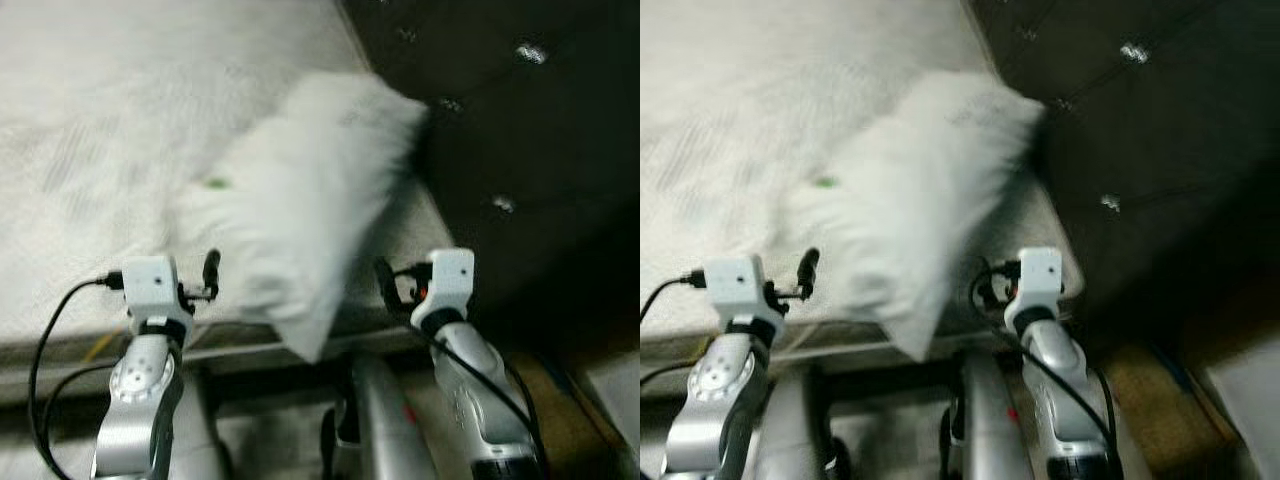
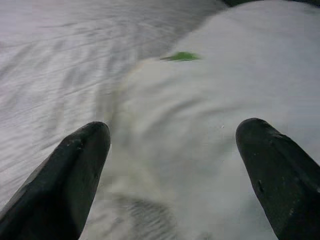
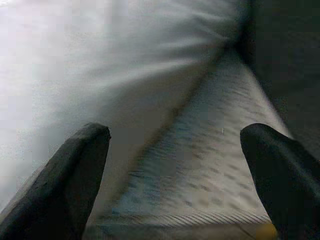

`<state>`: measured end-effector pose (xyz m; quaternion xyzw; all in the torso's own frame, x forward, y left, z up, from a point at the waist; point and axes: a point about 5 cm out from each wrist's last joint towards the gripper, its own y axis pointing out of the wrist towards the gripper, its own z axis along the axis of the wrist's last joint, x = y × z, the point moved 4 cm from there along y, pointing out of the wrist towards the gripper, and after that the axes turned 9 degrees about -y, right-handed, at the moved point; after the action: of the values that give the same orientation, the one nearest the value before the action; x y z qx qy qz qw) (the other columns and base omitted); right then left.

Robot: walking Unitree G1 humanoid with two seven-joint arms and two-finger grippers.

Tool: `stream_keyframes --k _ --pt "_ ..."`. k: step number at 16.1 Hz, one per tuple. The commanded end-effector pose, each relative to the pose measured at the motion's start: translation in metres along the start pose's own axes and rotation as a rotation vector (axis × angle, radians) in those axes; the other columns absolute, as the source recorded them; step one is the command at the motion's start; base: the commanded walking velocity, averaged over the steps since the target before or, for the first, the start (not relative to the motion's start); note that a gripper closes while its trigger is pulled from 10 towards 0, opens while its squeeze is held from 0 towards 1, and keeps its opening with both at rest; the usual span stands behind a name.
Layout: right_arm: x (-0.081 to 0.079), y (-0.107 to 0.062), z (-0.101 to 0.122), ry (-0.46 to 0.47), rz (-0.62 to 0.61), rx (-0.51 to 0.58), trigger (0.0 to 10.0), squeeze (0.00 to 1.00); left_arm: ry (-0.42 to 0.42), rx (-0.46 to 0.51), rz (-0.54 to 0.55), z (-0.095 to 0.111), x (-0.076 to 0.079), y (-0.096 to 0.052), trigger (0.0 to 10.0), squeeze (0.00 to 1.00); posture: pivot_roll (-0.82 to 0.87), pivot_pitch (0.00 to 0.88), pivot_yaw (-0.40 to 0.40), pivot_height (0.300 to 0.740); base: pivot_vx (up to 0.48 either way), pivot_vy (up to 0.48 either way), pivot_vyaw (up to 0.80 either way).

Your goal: Clean up the room

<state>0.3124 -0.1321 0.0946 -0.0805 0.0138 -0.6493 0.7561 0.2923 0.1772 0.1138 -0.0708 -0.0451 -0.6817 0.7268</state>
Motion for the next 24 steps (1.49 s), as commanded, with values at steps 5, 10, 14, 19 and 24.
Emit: stream_keyframes --k 5,10,14,19,24 --pt "-0.012 0.003 -0.020 -0.033 0.119 -0.122 10.0 0.00 0.007 -0.026 0.012 -0.006 0.000 -0.004 10.0 0.00 -0.01 0.149 -0.116 0.538 0.000 0.000 0.00" --pt "-0.031 0.007 -0.024 -0.032 0.286 -0.165 10.0 0.00 0.012 -0.063 0.083 -0.008 -0.016 -0.013 10.0 0.00 0.00 0.154 -0.117 0.488 0.000 0.000 0.00" --pt "-0.037 0.015 -0.015 -0.014 0.476 -0.175 10.0 0.00 0.044 -0.091 0.142 -0.012 -0.035 -0.030 10.0 0.00 0.04 0.164 -0.113 0.488 0.000 0.000 0.00" --pt "-0.055 0.017 0.019 0.123 0.717 -0.113 10.0 0.00 0.086 -0.119 0.166 -0.013 -0.055 -0.043 10.0 0.00 0.07 0.157 -0.105 0.488 0.000 0.000 0.00" --pt "-0.073 0.044 0.041 0.246 0.584 -0.050 10.0 0.00 0.098 -0.125 0.156 -0.011 -0.056 -0.049 10.0 0.00 0.10 0.151 -0.092 0.488 0.000 0.000 0.00"
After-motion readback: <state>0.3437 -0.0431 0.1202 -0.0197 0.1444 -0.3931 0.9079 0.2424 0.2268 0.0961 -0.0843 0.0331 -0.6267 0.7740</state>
